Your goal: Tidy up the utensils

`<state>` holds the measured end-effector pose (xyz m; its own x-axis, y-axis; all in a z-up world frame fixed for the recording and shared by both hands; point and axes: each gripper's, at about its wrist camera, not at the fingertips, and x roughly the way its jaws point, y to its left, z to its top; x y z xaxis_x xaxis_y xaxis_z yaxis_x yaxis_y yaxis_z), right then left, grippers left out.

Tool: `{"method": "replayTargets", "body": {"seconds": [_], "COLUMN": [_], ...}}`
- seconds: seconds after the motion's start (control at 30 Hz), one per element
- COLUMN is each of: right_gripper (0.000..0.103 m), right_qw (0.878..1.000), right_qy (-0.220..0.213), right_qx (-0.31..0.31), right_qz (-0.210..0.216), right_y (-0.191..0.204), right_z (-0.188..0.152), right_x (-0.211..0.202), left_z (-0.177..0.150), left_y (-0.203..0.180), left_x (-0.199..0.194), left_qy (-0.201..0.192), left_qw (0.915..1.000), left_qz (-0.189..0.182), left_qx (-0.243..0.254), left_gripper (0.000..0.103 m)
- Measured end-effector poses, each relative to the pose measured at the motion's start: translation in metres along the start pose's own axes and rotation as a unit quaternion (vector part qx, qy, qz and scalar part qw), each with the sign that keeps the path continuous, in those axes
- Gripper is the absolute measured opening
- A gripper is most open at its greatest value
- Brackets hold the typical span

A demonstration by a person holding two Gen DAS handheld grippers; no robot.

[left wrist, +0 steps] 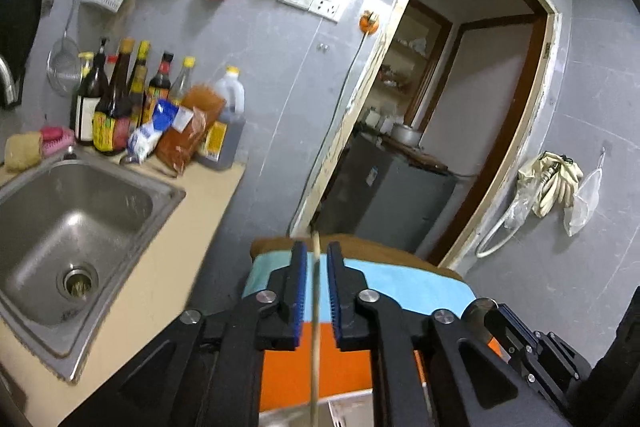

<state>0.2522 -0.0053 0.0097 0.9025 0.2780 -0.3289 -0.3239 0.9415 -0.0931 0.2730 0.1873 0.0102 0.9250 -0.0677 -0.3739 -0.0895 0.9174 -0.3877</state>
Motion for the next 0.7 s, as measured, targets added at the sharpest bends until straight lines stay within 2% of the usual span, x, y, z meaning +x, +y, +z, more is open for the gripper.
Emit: {"method": "replayTargets", "body": {"seconds": [0.07, 0.13, 0.17, 0.23, 0.3, 0.37, 0.5, 0.57, 0.7], "right_gripper": [0.019, 0.033, 0.034, 0.034, 0.038, 0.051, 0.06, 0.073, 0.085], "right_qw": [1.0, 1.0, 1.0, 1.0, 0.999, 0.999, 0.997, 0.996, 0.992], "right_qy": [0.008, 0.01, 0.008, 0.007, 0.006, 0.001, -0.011, -0.02, -0.041], "right_qx": [0.001, 0.01, 0.015, 0.021, 0.031, 0.041, 0.058, 0.071, 0.085], "right_qz": [0.001, 0.002, 0.002, -0.003, -0.013, -0.022, -0.043, -0.057, -0.085], "right_y": [-0.002, -0.006, -0.009, -0.013, -0.021, -0.028, -0.044, -0.056, -0.08], "right_z": [-0.003, -0.005, -0.005, -0.004, -0.002, 0.001, 0.008, 0.012, 0.017], "right_x": [-0.002, -0.008, -0.011, -0.018, -0.026, -0.033, -0.051, -0.064, -0.088], "left_z": [-0.003, -0.006, -0.007, -0.007, -0.008, -0.007, -0.006, -0.005, -0.006], "left_y": [0.002, 0.005, 0.007, 0.008, 0.006, 0.001, -0.014, -0.027, -0.053], "left_x": [-0.002, -0.006, -0.01, -0.015, -0.02, -0.026, -0.039, -0.045, -0.054], "left_qy": [0.01, 0.014, 0.013, 0.012, 0.014, 0.016, 0.007, 0.001, -0.014], "left_qw": [0.9999, 0.9998, 0.9997, 0.9996, 0.9996, 0.9996, 0.9999, 0.9999, 0.9987], "left_qz": [-0.001, -0.001, 0.001, 0.004, 0.008, 0.011, 0.01, 0.012, 0.018], "left_qx": [-0.006, -0.015, -0.02, -0.026, -0.024, -0.018, -0.003, 0.012, 0.046], "left_gripper": [0.029, 0.039, 0.045, 0.049, 0.053, 0.06, 0.074, 0.083, 0.094]}}
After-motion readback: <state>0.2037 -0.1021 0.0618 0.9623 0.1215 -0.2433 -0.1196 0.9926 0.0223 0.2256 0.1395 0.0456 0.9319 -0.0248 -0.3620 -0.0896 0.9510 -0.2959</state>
